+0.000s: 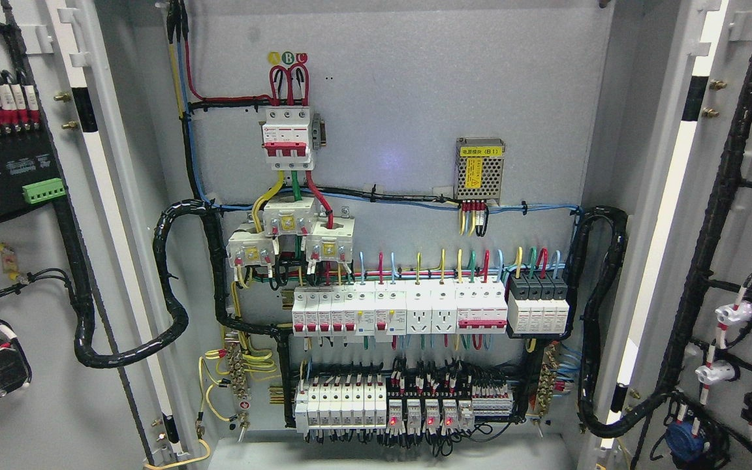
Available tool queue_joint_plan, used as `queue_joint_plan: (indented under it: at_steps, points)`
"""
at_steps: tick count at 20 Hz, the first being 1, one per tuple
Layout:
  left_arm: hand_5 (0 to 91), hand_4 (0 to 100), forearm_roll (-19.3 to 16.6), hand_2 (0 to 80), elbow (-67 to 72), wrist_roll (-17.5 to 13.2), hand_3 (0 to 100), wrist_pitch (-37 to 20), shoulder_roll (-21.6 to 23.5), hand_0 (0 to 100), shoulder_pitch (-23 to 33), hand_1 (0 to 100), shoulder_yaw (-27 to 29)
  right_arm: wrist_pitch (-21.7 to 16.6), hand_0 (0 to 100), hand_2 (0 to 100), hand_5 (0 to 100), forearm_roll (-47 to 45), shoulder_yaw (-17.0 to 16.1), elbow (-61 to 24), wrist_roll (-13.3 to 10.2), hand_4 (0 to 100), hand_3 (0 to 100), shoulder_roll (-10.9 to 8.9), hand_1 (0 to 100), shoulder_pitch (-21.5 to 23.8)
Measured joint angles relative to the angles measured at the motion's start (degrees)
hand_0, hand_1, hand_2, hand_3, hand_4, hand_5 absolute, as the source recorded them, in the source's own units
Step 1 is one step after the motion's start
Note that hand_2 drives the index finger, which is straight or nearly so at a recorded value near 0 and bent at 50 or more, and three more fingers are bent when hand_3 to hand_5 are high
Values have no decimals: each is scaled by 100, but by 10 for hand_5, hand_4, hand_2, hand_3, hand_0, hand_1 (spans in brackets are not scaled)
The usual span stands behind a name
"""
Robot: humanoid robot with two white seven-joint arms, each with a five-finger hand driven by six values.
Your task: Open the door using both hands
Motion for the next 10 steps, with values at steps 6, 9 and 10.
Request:
queue_joint_plan:
  at_steps: [6,9,10]
  points:
    - [0,0,-609,0,-171,-12,0,-194,-178,0,227,0,-445,18,191,0,0,850,640,383,3,0,0,27,0,46]
    - [0,0,-957,0,-180,-19,0,-221,-316,0,364,0,-740,19,191,0,0,1383,1058,817,10,0,0,62,0,39]
    - [0,0,-1071,0,-145,-23,0,-221,-382,0,410,0,-855,19,191,0,0,1542,1211,1007,13,0,0,86,0,27]
